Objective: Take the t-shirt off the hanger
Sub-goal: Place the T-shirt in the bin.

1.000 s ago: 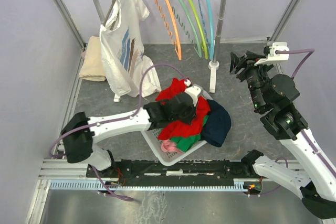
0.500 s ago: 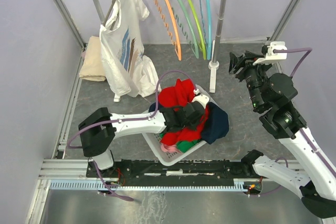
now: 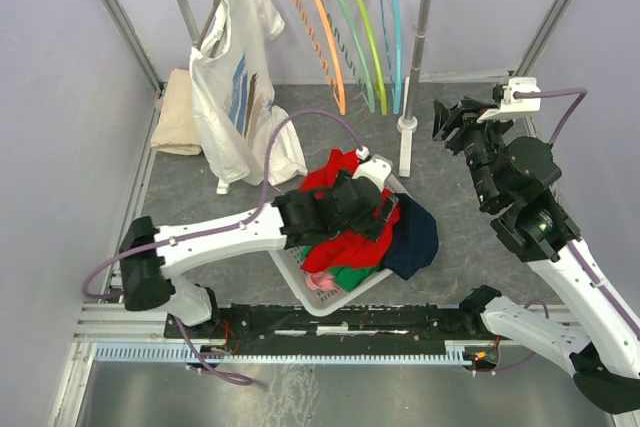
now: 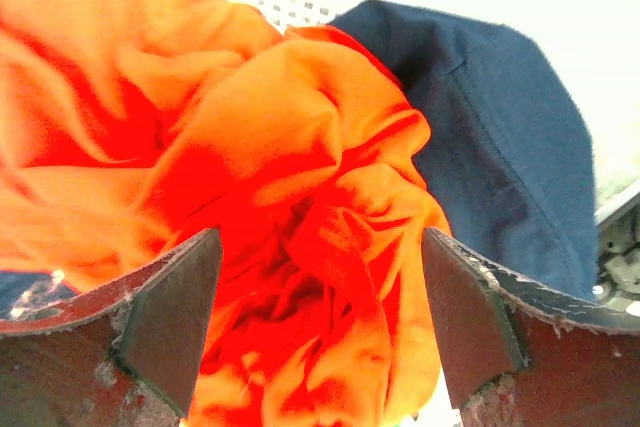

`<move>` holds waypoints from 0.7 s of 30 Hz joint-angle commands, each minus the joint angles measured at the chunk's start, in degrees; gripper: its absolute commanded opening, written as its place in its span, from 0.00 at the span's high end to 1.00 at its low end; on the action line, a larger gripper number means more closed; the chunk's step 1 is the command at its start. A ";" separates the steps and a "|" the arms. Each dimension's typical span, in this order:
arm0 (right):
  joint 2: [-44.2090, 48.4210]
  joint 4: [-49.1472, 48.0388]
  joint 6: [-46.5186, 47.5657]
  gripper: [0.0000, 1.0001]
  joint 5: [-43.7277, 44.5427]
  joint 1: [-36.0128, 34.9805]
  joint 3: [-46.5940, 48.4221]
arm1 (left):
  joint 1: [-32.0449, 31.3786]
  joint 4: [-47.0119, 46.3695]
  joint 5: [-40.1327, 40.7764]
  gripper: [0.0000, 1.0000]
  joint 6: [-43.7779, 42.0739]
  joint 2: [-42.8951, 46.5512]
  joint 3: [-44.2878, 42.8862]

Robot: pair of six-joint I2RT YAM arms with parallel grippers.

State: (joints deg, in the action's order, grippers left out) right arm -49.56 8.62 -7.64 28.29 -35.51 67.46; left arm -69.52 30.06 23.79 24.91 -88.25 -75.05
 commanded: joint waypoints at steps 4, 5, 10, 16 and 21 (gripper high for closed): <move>1.11 -1.44 -0.63 0.38 -0.96 0.15 0.84 | -0.35 5.45 5.76 0.14 -0.90 9.04 -6.76; 1.17 -1.47 -0.65 0.38 -1.05 0.11 0.83 | -0.38 5.80 6.92 0.14 -0.98 9.91 -7.23; 1.39 -1.50 -0.73 0.38 -1.65 0.16 0.77 | -0.36 5.33 17.17 0.14 -3.54 14.42 -9.70; 1.23 -1.27 -0.78 0.38 -2.94 0.13 1.15 | -0.36 -1.28 33.94 0.12 -11.80 17.49 -14.06; 0.97 -0.71 -0.79 0.38 -4.62 0.13 2.10 | -0.04 -14.32 41.64 0.07 -23.77 19.18 -16.05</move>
State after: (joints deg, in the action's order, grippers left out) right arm -48.93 8.64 -7.88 25.58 -35.51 67.46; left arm -69.60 28.80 54.37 13.50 -70.91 -87.31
